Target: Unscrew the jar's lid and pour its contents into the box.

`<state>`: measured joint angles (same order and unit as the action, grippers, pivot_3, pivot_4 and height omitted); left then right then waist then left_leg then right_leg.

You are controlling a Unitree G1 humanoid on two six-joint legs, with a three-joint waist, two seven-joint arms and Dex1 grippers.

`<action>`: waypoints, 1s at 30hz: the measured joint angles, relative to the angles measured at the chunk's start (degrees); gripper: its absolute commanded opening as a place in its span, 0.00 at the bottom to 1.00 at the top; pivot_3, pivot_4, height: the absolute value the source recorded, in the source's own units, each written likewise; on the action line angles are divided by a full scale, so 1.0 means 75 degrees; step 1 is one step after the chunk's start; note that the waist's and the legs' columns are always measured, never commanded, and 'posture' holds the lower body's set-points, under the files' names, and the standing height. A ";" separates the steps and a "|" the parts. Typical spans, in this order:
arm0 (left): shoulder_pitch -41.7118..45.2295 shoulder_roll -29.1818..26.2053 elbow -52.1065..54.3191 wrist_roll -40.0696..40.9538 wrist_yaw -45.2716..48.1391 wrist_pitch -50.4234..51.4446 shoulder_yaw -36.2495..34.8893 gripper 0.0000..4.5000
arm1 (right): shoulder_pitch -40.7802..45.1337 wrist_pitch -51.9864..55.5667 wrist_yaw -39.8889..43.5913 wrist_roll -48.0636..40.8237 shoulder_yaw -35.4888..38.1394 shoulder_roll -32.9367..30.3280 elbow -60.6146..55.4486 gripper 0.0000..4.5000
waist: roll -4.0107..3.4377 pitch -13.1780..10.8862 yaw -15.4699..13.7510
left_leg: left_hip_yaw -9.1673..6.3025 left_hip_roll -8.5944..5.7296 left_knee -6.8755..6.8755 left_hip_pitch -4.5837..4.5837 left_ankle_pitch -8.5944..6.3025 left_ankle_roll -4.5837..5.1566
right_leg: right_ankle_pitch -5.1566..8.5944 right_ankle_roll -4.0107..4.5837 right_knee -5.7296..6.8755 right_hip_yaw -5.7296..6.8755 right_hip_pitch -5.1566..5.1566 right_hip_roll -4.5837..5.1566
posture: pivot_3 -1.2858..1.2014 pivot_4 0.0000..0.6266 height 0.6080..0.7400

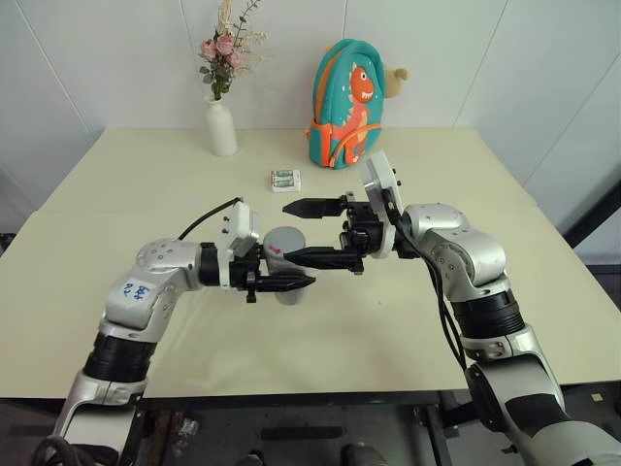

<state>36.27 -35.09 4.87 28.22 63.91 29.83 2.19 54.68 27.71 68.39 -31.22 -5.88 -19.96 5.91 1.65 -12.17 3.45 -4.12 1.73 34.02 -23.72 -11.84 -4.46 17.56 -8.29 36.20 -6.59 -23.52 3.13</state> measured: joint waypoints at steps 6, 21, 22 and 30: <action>-0.0147 -0.0142 0.0192 -0.0071 -0.0319 0.0059 -0.0004 0.45 | -0.0030 -0.0026 -0.0300 0.0111 -0.0090 0.0079 -0.0146 0.99 | 0.0000 0.0000 -0.0012 | 0.0000 0.0000 0.0003 -0.0001 0.0000 -0.0001 | 0.0000 0.0000 0.0000 0.0000 0.0000 0.0000 | 0.52 0.24 1.00; -0.0090 0.0059 0.0194 -0.0148 -0.0598 0.0059 0.0210 0.45 | -0.0018 0.0271 -0.0925 0.0735 -0.0916 0.0564 -0.0108 0.99 | 0.0000 0.0000 -0.0001 | -0.0001 0.0000 0.0006 0.0000 0.0002 -0.0003 | 0.0001 0.0002 0.0016 0.0000 -0.0004 0.0000 | 0.52 0.24 1.00; -0.0076 0.0063 0.0177 -0.0174 -0.0628 0.0069 0.0223 0.45 | 0.0019 0.0207 -0.0950 0.0765 -0.0915 0.0592 0.0025 0.99 | -0.0001 0.0000 0.0001 | -0.0001 0.0000 0.0006 0.0001 0.0002 -0.0003 | 0.0001 0.0002 0.0019 0.0000 -0.0004 0.0000 | 0.52 0.24 1.00; 0.0077 0.0072 0.0085 -0.0249 -0.0826 0.0089 0.0155 0.45 | 0.0324 -0.0263 -0.0875 0.0891 -0.0911 0.0587 0.0556 0.99 | -0.0001 0.0000 -0.0004 | -0.0001 0.0000 0.0006 0.0001 0.0002 -0.0003 | 0.0001 0.0002 0.0023 0.0000 -0.0005 -0.0001 | 0.52 0.24 1.00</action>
<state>36.85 -34.55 5.51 26.35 57.71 30.50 3.35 57.11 25.74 61.82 -24.54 -12.71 -15.55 10.08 1.65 -12.17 3.42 -4.12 1.73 34.07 -23.71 -11.82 -4.49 17.57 -8.28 36.37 -6.60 -23.56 3.12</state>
